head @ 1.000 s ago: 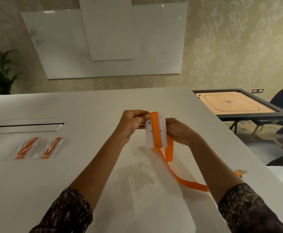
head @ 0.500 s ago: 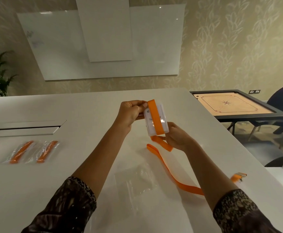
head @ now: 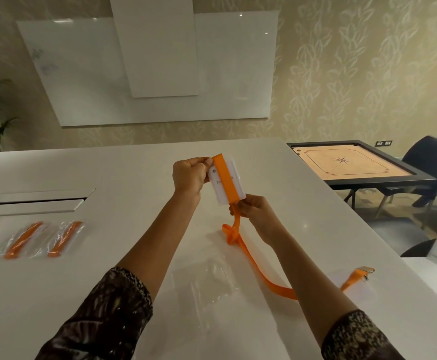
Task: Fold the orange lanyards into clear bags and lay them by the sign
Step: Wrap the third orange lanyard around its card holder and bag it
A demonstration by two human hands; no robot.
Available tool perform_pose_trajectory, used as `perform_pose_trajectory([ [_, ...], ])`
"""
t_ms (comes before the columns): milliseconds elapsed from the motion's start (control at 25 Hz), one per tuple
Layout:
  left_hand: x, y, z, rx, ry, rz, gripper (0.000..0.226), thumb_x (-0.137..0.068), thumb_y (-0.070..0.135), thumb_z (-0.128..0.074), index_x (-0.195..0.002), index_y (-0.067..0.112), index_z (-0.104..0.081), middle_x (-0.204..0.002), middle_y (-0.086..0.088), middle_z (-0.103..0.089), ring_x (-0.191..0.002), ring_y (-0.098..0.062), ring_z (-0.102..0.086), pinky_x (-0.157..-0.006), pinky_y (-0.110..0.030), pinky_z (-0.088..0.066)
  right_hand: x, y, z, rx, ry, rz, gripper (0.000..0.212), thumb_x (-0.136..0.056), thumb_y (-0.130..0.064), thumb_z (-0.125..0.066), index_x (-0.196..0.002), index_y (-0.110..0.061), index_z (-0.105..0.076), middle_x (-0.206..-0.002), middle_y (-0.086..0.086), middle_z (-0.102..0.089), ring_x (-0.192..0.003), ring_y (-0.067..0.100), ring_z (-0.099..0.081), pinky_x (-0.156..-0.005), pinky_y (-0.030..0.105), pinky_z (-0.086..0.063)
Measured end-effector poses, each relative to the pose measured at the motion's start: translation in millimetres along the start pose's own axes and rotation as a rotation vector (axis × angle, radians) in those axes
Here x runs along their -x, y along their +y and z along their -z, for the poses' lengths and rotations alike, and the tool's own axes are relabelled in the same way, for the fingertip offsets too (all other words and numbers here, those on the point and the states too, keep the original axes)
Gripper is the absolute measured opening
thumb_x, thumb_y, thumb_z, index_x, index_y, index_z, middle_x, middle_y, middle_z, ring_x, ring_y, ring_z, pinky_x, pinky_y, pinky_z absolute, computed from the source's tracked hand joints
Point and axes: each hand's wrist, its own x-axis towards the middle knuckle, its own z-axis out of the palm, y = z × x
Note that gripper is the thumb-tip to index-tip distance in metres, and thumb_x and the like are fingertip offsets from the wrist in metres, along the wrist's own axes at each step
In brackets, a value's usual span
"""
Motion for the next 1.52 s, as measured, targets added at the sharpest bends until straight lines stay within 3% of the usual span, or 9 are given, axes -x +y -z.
perform_pose_trajectory([
  [160, -2.8, -11.0, 0.4, -0.063, 0.095, -0.07, 0.009, -0.087, 0.018, -0.068, -0.092, 0.012, -0.072, -0.082, 0.001, -0.069, -0.08, -0.019, -0.07, -0.072, -0.035, -0.06, 8.8, 8.3, -8.3, 0.061, 0.023, -0.066, 0.015, -0.095, -0.018, -0.057, -0.094, -0.01, -0.07, -0.083, 0.003, -0.071, -0.079, 0.016, -0.069, -0.075, 0.023, -0.054],
  [360, -1.6, -21.5, 6.7, -0.175, 0.214, -0.152, 0.018, -0.087, 0.022, -0.067, -0.098, 0.009, -0.075, -0.091, -0.005, -0.074, -0.081, -0.018, -0.07, -0.077, -0.04, -0.06, 18.4, 10.7, -10.8, 0.201, 0.018, -0.161, 0.012, -0.093, -0.017, -0.06, -0.095, -0.013, -0.07, -0.08, 0.003, -0.074, -0.082, 0.017, -0.072, -0.088, 0.03, -0.055],
  [520, 5.2, -25.7, 11.4, -0.29, 0.234, -0.275, 0.02, -0.088, 0.024, -0.066, -0.099, 0.009, -0.075, -0.095, -0.005, -0.075, -0.085, -0.017, -0.07, -0.078, -0.031, -0.057, 22.5, -12.9, -8.6, 0.294, -0.033, -0.105, 0.02, -0.092, -0.012, -0.06, -0.107, -0.024, -0.065, -0.073, -0.006, -0.073, -0.066, 0.004, -0.071, -0.057, 0.009, -0.05],
  [640, 13.0, -30.0, 9.8, -0.354, 0.2, -0.331, 0.019, -0.088, 0.023, -0.066, -0.099, 0.009, -0.075, -0.095, -0.004, -0.075, -0.085, -0.016, -0.069, -0.076, -0.027, -0.055, 19.7, -35.4, -8.7, 0.234, -0.077, -0.015, 0.024, -0.094, -0.002, -0.051, -0.106, -0.009, -0.071, -0.087, 0.004, -0.074, -0.075, 0.012, -0.073, -0.067, 0.016, -0.055],
  [800, 20.1, -29.7, 7.6, -0.414, 0.153, -0.377, 0.018, -0.088, 0.022, -0.067, -0.098, 0.009, -0.075, -0.095, -0.004, -0.075, -0.086, -0.017, -0.069, -0.074, -0.022, -0.05, 11.2, -54.0, -2.5, 0.132, -0.196, 0.024, 0.041, -0.09, 0.011, -0.042, -0.12, -0.007, -0.065, -0.1, 0.001, -0.072, -0.09, 0.011, -0.069, -0.082, 0.021, -0.055],
  [880, 23.4, -28.1, 9.0, -0.424, 0.118, -0.401, 0.018, -0.088, 0.021, -0.067, -0.098, 0.009, -0.075, -0.095, -0.005, -0.075, -0.086, -0.017, -0.069, -0.075, -0.023, -0.051, 7.7, -56.8, -0.7, 0.233, -0.131, 0.074, 0.042, -0.087, 0.012, -0.047, -0.117, -0.009, -0.067, -0.099, -0.002, -0.072, -0.092, 0.009, -0.066, -0.083, 0.019, -0.052],
  [1040, 32.9, -30.8, 12.9, -0.422, 0.033, -0.455, 0.018, -0.088, 0.019, -0.066, -0.097, 0.006, -0.075, -0.094, -0.008, -0.075, -0.086, -0.02, -0.069, -0.078, -0.029, -0.055, 1.9, -53.0, -6.6, 0.547, 0.097, 0.278, 0.015, -0.088, -0.009, -0.064, -0.098, -0.012, -0.075, -0.084, 0.006, -0.075, -0.082, 0.021, -0.069, -0.082, 0.035, -0.055],
  [1200, 40.3, -31.5, 16.8, -0.42, -0.047, -0.471, 0.018, -0.089, 0.019, -0.064, -0.095, 0.006, -0.075, -0.091, -0.008, -0.075, -0.083, -0.02, -0.068, -0.078, -0.029, -0.056, -1.5, -51.4, -5.5, 0.74, 0.238, 0.532, 0.011, -0.083, -0.012, -0.069, -0.09, -0.016, -0.077, -0.082, 0.0, -0.068, -0.074, 0.013, -0.059, -0.065, 0.022, -0.043],
  [1520, 47.8, -23.3, 14.6, -0.478, -0.118, -0.524, 0.019, -0.091, 0.019, -0.063, -0.099, 0.005, -0.074, -0.095, -0.01, -0.074, -0.086, -0.022, -0.068, -0.08, -0.028, -0.054, -8.2, -52.8, 1.6, 0.684, 0.31, 0.568, 0.007, -0.083, -0.013, -0.07, -0.087, -0.012, -0.077, -0.086, 0.002, -0.073, -0.078, 0.014, -0.065, -0.074, 0.028, -0.053],
])
